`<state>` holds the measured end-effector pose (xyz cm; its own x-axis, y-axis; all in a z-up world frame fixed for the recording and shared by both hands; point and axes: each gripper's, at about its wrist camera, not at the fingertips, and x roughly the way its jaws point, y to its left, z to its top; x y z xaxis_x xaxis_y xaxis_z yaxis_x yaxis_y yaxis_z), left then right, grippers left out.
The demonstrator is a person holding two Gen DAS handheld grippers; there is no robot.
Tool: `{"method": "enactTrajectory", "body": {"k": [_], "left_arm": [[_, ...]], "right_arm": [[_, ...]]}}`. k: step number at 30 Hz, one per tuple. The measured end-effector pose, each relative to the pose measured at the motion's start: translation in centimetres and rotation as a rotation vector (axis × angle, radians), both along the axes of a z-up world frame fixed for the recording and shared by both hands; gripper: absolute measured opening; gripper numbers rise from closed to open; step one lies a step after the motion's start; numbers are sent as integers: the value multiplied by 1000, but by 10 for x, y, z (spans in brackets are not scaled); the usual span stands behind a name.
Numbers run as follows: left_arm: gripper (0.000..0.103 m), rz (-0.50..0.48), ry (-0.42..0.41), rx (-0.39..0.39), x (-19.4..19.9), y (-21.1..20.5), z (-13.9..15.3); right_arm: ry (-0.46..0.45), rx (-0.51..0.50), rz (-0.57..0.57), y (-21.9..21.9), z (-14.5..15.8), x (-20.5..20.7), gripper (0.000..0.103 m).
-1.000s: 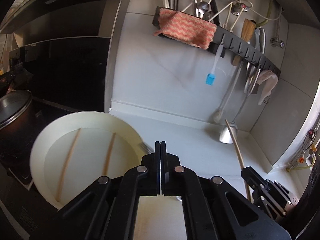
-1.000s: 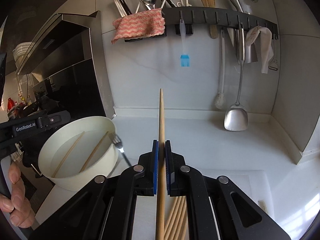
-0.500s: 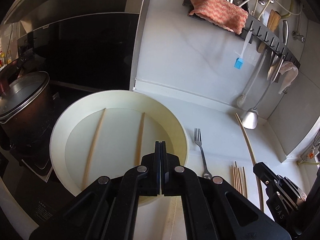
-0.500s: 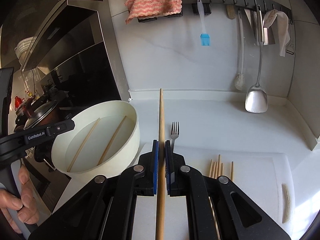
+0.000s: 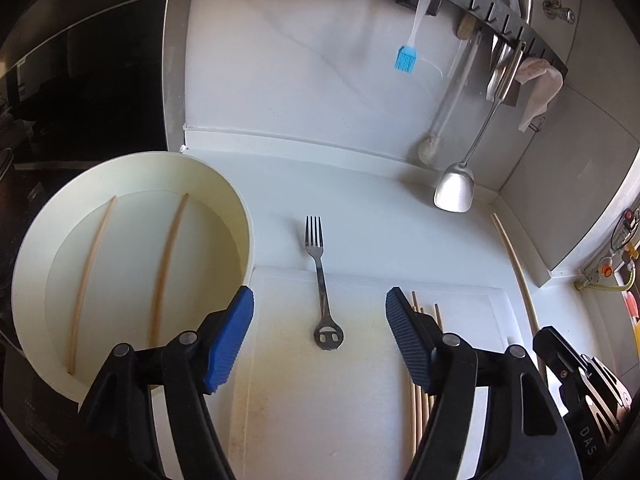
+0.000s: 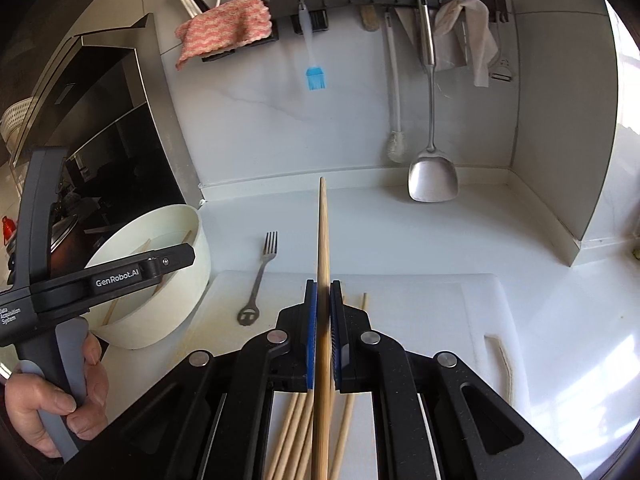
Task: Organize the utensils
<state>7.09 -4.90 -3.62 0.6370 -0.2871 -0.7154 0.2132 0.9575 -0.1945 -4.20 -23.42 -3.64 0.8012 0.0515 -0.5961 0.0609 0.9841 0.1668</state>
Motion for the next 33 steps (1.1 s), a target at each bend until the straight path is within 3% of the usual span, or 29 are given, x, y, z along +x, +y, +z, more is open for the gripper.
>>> {"method": "enactTrajectory", "body": {"k": [17,26,33], "left_arm": [[74,113,137,161,76,-56,-60],[74,147,114,317,97,-75,-71],[74,117,126,342,106,-93,-71]], "right_arm": [[10,65,-26,-50,-39,1,6],[17,108,-3,-65,-57,18,6],[15,135,14,-72,-63,27,6]]}}
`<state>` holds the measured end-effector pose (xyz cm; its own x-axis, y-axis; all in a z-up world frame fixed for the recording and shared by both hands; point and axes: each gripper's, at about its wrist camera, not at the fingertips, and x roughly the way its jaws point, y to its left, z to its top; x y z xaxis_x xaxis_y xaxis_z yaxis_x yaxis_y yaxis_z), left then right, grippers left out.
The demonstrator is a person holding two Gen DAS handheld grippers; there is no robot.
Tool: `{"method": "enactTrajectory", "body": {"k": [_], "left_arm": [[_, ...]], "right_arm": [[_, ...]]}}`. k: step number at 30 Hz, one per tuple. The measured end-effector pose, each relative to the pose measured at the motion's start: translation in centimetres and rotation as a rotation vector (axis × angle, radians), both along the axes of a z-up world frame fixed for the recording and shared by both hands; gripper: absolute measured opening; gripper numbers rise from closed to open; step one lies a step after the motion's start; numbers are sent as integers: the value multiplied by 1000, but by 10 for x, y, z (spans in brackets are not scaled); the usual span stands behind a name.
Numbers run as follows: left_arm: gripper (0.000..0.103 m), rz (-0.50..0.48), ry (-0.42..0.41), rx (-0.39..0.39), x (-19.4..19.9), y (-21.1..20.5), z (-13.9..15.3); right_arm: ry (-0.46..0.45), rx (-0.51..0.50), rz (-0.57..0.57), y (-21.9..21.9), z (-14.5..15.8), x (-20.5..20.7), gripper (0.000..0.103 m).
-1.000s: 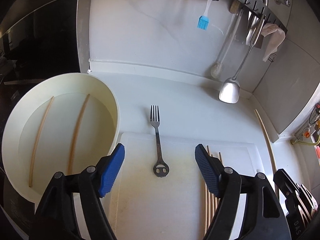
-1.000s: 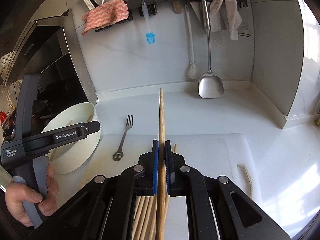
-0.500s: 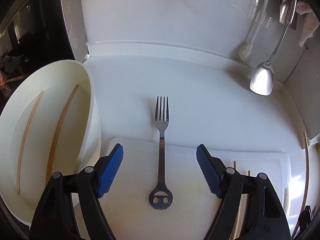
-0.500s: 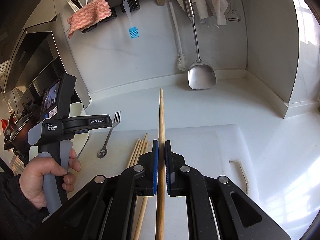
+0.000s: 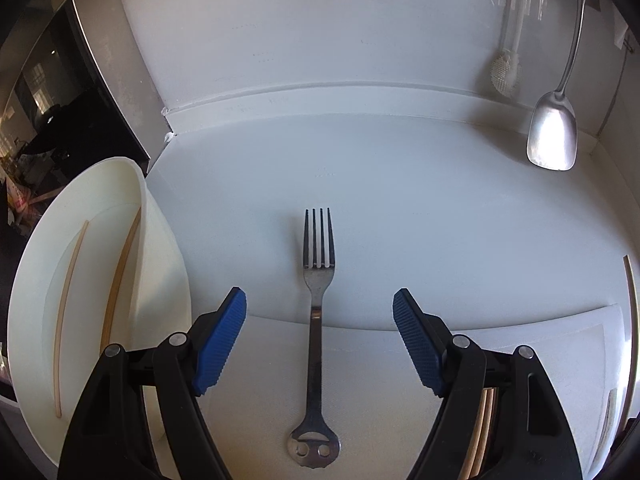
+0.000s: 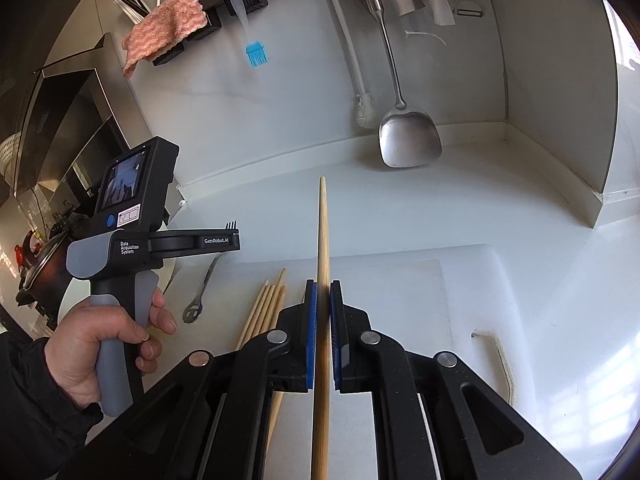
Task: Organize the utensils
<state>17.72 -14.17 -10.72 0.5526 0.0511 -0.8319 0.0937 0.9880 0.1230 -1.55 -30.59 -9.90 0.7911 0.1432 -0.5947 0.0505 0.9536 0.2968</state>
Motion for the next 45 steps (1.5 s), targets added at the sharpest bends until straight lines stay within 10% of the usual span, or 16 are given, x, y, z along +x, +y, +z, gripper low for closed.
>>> {"method": "enactTrajectory", "body": {"k": [14,23,45], "left_arm": [[72,85,97,4,15,10,-24],[8,18,72,110,6,-9,-21],[7,-42,-127,-208,-75,41,87]], "right_arm": [[-11,60,-5,-18,-9,2,6],[-8,77,-23,-27,-10,1,6],[-81,12,52,23,41,-1,6]]}}
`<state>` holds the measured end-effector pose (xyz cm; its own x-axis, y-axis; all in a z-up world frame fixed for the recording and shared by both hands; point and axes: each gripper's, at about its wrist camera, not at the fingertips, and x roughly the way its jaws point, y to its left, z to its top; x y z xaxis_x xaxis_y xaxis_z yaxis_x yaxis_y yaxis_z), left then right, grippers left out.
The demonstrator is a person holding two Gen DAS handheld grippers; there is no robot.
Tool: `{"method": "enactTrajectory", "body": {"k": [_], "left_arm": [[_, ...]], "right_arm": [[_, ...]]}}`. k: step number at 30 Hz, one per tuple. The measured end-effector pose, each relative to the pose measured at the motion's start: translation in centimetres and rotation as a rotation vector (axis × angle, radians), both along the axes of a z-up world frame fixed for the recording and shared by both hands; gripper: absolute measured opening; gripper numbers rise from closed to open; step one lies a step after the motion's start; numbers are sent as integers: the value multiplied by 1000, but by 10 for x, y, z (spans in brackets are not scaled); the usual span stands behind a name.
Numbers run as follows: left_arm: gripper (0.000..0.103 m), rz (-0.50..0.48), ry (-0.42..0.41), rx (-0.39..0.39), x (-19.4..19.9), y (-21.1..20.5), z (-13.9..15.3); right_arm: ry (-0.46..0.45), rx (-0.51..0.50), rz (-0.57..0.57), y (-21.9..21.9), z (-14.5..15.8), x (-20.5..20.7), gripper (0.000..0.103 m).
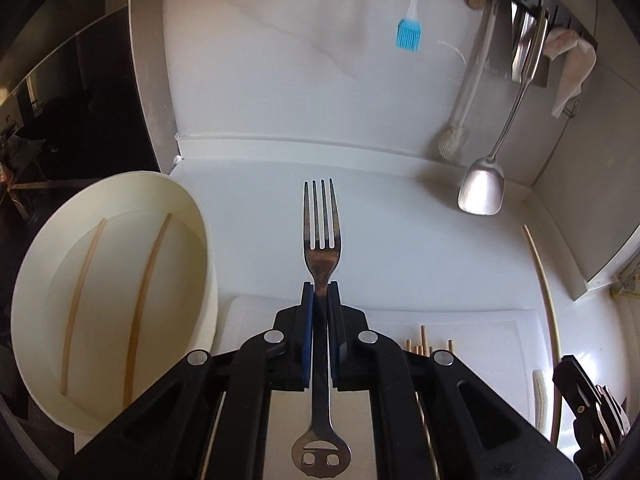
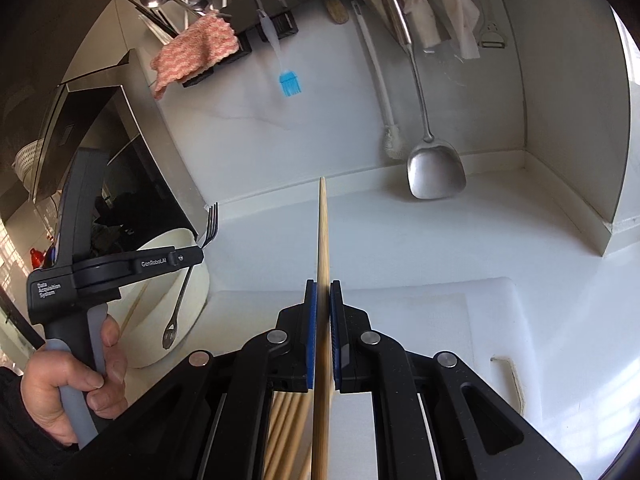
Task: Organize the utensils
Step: 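Carry the fork over the white basin with the left gripper while the right carries its chopstick there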
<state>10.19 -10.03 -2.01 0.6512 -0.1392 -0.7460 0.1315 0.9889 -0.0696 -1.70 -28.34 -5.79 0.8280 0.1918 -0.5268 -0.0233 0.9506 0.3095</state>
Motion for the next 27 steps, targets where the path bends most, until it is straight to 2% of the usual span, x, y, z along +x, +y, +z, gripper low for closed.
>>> {"method": "enactTrajectory", "body": {"k": [8,13,16,21,27], "left_arm": [[7,73,-65,-30,-30,81,58],[7,149,-87,6,-38,150,78],[7,195,-67,18,-34,189,74],[7,244,-1,12,-16,238,48],[7,238,79,-17,12,263,14]], "right_arm": [[-51,-19,127,79,44,16,6],[-52,1,227,144,57,39,6],[-32,11,277,182,56,57,6],[70,35,309,231,38,97,6],[226,54,304,266,9,142,6]]}}
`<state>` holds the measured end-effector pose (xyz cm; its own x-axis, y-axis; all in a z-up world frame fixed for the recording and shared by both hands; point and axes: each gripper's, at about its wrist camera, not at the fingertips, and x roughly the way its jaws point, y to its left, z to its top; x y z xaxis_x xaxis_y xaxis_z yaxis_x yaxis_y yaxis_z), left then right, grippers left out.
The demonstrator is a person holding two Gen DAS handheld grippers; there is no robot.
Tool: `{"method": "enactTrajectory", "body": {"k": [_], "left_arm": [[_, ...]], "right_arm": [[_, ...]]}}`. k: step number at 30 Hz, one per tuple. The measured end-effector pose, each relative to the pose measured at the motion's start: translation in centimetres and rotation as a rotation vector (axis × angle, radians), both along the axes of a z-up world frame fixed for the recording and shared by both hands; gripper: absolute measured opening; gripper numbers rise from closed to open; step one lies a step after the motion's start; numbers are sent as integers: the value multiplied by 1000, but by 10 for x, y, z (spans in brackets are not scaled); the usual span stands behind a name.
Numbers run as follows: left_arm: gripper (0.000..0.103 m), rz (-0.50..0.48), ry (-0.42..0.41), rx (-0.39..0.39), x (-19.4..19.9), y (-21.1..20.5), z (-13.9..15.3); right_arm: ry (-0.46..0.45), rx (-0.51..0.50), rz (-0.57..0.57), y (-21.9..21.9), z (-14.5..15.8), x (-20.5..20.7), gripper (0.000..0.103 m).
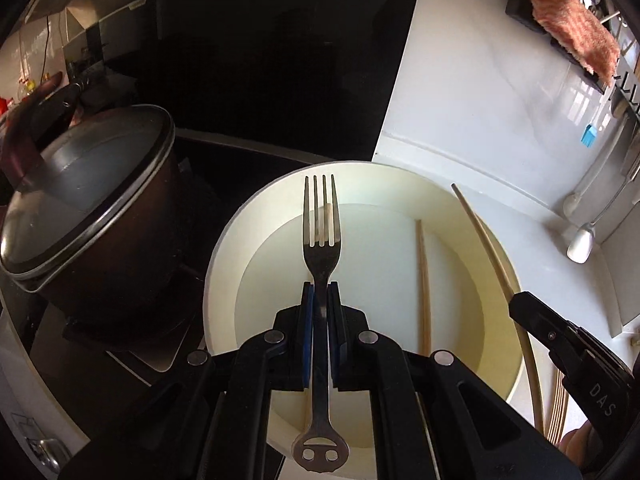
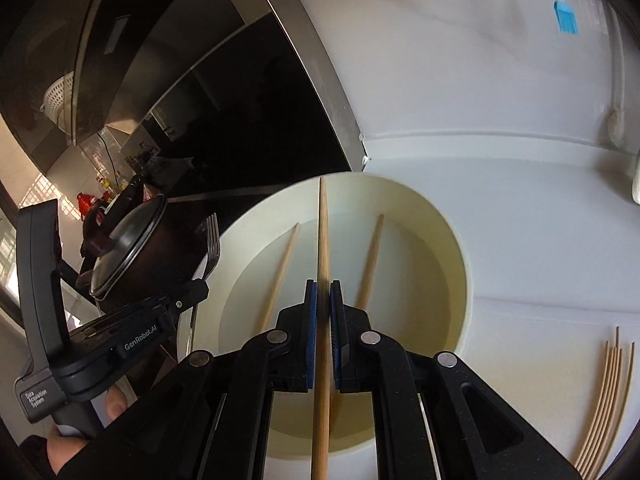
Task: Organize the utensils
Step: 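Carry the fork over the white basin with the left gripper while the right carries its chopstick there, then open both grippers to release the fork and chopstick into the basin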
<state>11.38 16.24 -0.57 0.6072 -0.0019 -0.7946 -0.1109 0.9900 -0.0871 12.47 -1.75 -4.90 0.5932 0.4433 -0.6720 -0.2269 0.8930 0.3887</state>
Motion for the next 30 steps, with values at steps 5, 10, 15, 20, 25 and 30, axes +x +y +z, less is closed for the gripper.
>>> {"method": "enactTrajectory", "body": {"k": [5,10,15,20,25,30], "left_arm": [[7,-31,56,-23,23,6,-21],[7,-51,120,-30,37,6,-38],[8,-63,157,0,43,2,-47],[17,-68,190,11,46,1,-53],[60,-65,139,44,35,-2,-36],[67,-60,131,63,27,-1,-23]], "right_arm": [[111,-33,-21,13,-23,24,6],[199,-78,-42,17,-42,39,6],[237,-104,-46,19,-51,43,6],[249,-143,-45,18,-54,44,10],[217,-162,-46,18,-44,41,38],[173,-173,-59,11,-29,34,39]]}}
